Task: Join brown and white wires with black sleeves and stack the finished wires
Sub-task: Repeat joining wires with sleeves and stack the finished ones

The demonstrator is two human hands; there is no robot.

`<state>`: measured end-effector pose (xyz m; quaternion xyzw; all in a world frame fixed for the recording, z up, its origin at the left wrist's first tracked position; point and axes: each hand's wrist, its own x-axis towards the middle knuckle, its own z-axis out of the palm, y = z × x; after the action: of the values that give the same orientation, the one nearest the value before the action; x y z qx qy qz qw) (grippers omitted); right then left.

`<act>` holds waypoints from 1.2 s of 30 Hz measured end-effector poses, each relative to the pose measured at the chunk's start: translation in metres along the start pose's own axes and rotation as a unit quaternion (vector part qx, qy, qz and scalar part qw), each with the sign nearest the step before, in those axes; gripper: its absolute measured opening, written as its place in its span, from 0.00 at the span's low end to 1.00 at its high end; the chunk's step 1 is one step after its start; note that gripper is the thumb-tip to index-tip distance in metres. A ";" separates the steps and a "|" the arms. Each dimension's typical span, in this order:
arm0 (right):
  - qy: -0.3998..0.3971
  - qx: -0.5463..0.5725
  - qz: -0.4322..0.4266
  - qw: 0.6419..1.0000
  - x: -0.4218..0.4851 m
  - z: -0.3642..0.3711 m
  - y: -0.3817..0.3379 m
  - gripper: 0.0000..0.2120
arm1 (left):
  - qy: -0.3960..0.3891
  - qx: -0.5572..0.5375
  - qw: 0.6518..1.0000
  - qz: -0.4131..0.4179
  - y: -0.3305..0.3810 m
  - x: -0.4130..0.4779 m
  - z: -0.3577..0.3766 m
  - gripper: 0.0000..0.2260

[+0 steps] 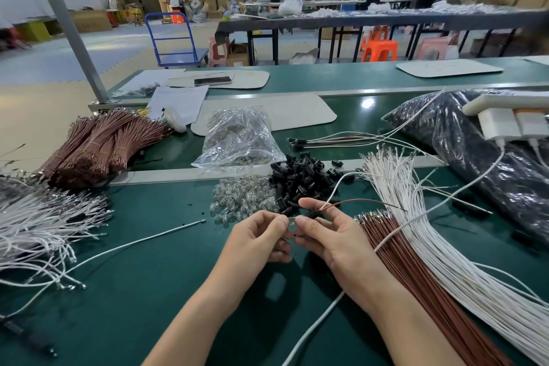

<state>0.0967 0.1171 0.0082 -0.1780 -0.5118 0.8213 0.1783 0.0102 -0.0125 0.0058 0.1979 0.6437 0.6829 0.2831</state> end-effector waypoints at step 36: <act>-0.016 -0.028 -0.004 0.999 0.002 -0.003 0.005 0.16 | 0.004 0.065 0.996 0.062 -0.007 -0.001 0.000 0.07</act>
<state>0.0960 0.1178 0.0023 -0.1676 -0.5384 0.8085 0.1687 0.0119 -0.0125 -0.0009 0.2528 0.6744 0.6565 0.2242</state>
